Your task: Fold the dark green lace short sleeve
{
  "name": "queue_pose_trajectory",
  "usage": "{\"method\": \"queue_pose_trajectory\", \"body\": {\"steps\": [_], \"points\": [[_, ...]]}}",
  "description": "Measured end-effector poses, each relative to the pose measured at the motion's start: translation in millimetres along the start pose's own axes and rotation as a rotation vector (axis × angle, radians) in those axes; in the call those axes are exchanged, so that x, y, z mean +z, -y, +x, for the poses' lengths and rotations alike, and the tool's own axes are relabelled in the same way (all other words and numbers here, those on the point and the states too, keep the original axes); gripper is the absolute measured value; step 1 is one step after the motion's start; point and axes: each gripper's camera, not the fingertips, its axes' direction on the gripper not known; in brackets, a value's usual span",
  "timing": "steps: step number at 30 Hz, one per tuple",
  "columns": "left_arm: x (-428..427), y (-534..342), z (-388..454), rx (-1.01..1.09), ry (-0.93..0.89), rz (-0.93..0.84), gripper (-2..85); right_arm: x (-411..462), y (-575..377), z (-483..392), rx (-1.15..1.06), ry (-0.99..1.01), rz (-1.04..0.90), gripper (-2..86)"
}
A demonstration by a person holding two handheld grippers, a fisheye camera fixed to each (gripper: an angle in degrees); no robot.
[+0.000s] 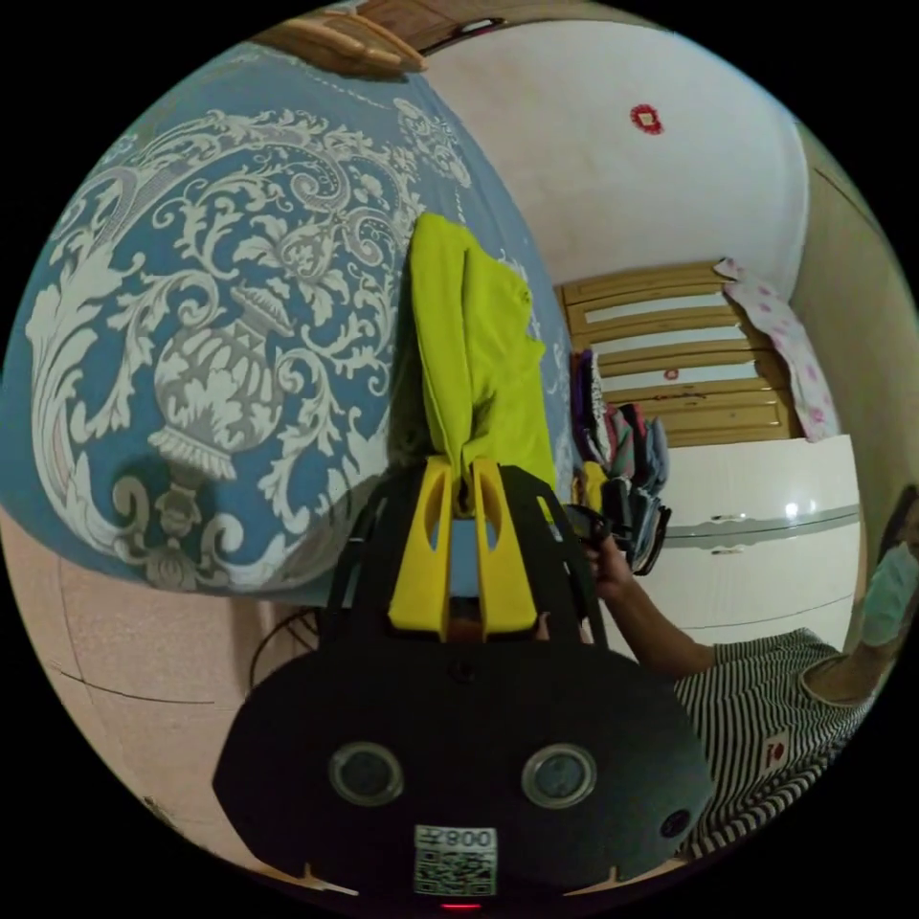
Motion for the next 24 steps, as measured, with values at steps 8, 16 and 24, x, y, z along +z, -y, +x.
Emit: {"method": "queue_pose_trajectory", "body": {"steps": [8, 16, 24], "points": [[34.2, -45.7, 36.2, 0.052, -0.173, 0.039, 3.5, -115.5, -89.9, -15.2, -0.045, 0.152, 0.032, 2.0], [86.0, -99.1, 84.6, 0.142, -0.299, 0.063, 3.3, -246.1, -219.8, -31.9, -0.09, 0.32, 0.062, 1.6], [182.7, -110.9, 154.0, 0.315, -0.341, 0.016, 3.2, -395.4, -322.8, -47.7, -0.173, 0.423, 0.208, 1.5]]}}
